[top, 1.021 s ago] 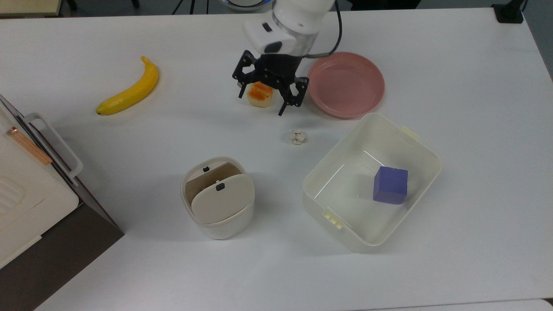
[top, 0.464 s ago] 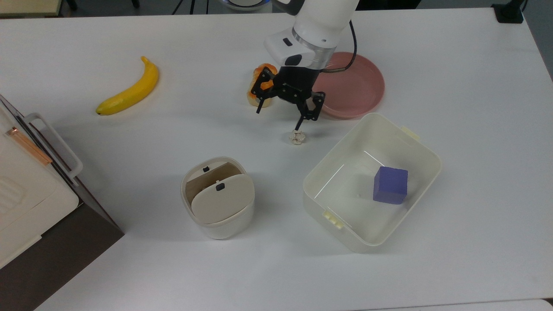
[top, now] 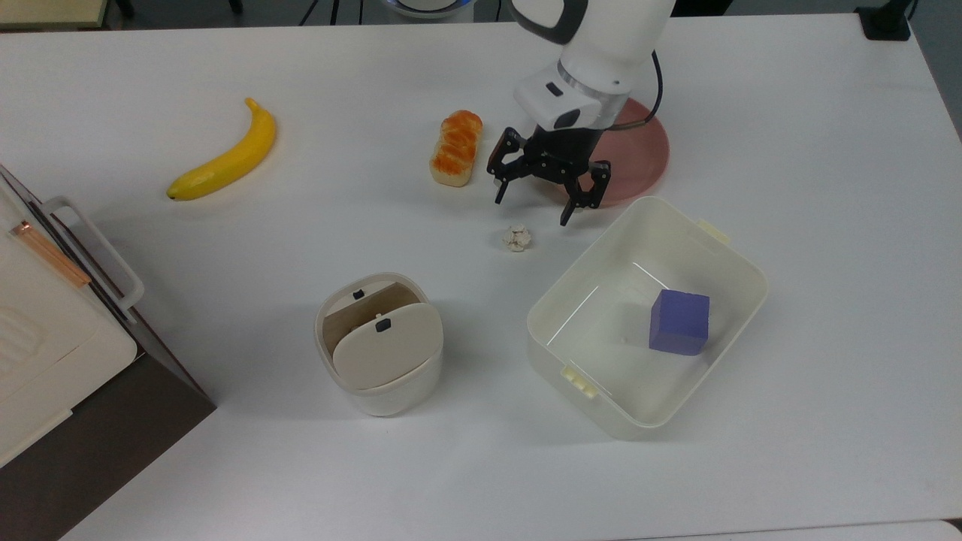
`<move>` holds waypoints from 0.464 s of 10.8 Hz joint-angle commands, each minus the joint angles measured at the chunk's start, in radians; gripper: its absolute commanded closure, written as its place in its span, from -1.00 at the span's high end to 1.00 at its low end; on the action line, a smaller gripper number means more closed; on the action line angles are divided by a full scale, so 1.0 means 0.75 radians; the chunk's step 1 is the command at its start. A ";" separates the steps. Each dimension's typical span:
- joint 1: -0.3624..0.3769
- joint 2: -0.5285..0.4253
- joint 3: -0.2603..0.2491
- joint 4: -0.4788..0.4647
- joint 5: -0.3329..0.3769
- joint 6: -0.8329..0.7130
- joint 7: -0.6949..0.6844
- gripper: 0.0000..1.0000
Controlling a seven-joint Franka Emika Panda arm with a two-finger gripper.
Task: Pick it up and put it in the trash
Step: 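Lower the open gripper around the small white object beside the pink plate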
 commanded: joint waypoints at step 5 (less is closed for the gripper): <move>-0.001 0.100 -0.014 0.077 -0.067 -0.015 0.026 1.00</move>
